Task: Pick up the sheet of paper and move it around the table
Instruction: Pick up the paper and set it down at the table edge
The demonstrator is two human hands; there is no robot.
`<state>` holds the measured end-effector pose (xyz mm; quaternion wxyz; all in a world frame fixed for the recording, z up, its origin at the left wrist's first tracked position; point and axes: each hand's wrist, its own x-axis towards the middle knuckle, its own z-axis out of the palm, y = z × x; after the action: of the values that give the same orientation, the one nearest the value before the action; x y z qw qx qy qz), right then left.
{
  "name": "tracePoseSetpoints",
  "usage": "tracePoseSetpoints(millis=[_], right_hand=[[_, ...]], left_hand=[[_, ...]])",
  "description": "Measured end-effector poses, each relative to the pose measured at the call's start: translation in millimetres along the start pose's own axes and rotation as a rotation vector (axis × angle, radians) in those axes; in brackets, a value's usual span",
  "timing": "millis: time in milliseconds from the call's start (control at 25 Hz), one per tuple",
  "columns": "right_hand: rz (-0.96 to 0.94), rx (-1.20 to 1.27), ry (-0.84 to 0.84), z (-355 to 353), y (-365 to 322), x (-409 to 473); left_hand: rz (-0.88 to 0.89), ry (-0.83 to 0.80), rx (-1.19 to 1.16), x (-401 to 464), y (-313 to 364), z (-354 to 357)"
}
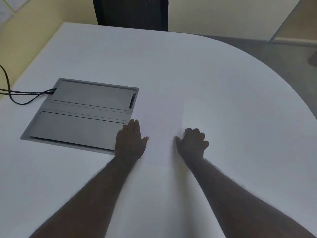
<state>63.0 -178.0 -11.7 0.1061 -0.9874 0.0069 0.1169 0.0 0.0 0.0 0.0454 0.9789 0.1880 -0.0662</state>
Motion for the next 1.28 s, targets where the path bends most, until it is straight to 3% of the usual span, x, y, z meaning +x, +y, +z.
tracePoseSetpoints(millis=[160,720,920,1160,1280], right_hand=[[0.203,0.26,-0.125,2,-8,16],[0.461,0.774,-0.247,5,-23,25],[0.484,0.787,-0.256,10,-29,24],[0.45,0.846,-0.151,4,-39,33],[0.417,0.734,-0.137,-1,-32,37]], left_hand=[[-0.048,-0.074,0.009,5,7,7],[-0.174,-0.172,-0.118,17,18,10],[-0.178,-0.177,-0.097,20,21,9],[-0.159,-0.151,-0.105,19,18,9],[-0.143,-0.138,-0.101,18,18,9]])
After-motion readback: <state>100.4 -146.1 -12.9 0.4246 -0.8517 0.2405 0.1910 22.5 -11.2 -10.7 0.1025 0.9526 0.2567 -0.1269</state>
